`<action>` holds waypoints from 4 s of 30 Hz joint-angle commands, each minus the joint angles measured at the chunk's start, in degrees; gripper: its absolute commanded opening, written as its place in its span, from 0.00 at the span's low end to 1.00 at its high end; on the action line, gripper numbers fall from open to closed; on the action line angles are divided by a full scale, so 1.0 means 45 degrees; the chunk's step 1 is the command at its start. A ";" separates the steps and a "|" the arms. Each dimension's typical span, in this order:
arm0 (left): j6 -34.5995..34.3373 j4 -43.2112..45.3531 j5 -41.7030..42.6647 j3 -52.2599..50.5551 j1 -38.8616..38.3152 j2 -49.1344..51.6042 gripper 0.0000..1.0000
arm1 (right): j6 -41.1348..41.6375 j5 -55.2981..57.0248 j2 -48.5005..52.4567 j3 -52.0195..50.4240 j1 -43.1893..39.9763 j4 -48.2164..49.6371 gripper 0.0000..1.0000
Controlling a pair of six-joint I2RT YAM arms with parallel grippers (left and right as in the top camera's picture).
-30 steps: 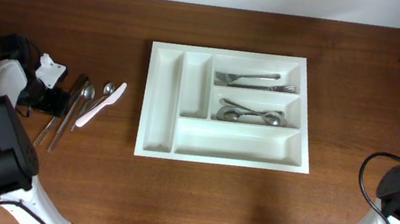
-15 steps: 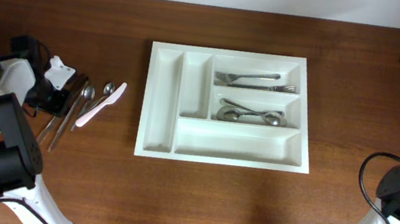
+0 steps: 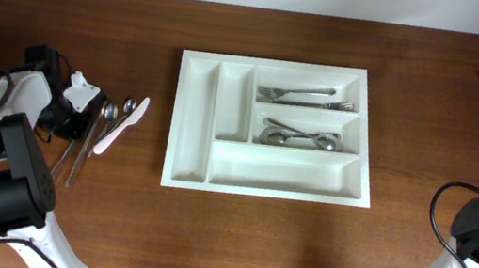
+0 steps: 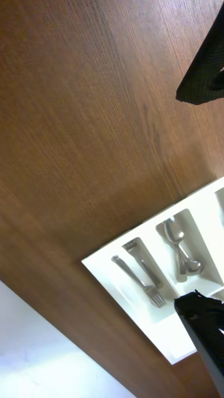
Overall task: Pack container
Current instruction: 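Lift the tongs with the left gripper and carry them over the tray, then lower the tongs into the bottom compartment and open the left gripper, then return the left gripper to the small spoons and grasp one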
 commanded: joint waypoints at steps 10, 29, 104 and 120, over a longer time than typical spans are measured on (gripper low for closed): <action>-0.0981 -0.6402 0.1797 0.8238 -0.1593 -0.1069 0.02 | 0.0112 0.0117 0.0068 -0.0058 0.0073 -0.0044 0.99; 0.1894 -0.5824 0.1802 0.8767 -1.0715 0.1987 0.02 | 0.0107 0.0121 0.0068 -0.0058 0.0073 -0.0151 0.99; -0.2229 -0.7189 0.2429 0.8612 -0.2579 0.3857 0.69 | 0.0102 0.0126 0.0068 -0.0058 0.0073 -0.0141 0.99; -0.3191 -0.6339 0.0262 0.8597 -0.2589 0.4289 0.77 | 0.0107 0.0126 0.0068 -0.0058 0.0073 -0.0136 0.99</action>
